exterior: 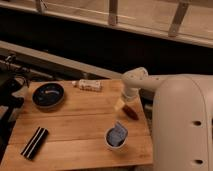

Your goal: Drag the pepper across the table

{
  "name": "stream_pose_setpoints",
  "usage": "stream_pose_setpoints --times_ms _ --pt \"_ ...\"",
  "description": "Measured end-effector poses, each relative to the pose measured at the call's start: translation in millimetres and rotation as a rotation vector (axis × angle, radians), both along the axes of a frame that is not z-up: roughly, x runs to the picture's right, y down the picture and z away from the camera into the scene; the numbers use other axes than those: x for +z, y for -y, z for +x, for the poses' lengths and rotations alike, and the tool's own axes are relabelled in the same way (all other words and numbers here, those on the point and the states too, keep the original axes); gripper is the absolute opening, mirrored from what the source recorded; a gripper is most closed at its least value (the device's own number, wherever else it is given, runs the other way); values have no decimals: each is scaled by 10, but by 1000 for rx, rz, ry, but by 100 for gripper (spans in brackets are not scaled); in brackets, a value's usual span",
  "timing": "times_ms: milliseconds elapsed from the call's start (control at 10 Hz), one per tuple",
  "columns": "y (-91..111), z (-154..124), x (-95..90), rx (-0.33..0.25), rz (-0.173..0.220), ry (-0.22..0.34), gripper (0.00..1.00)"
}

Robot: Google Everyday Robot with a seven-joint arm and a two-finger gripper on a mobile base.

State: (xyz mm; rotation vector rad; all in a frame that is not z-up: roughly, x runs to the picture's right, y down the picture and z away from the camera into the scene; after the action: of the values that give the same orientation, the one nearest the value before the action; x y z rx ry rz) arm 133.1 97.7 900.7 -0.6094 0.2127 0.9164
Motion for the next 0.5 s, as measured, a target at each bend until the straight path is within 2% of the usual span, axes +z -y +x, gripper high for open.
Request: stream_pose_setpoints --times_ms 400,500 --pt "-156 88 174 21 -60 5 96" --pt "-182 115 192 25 -56 -2 94"
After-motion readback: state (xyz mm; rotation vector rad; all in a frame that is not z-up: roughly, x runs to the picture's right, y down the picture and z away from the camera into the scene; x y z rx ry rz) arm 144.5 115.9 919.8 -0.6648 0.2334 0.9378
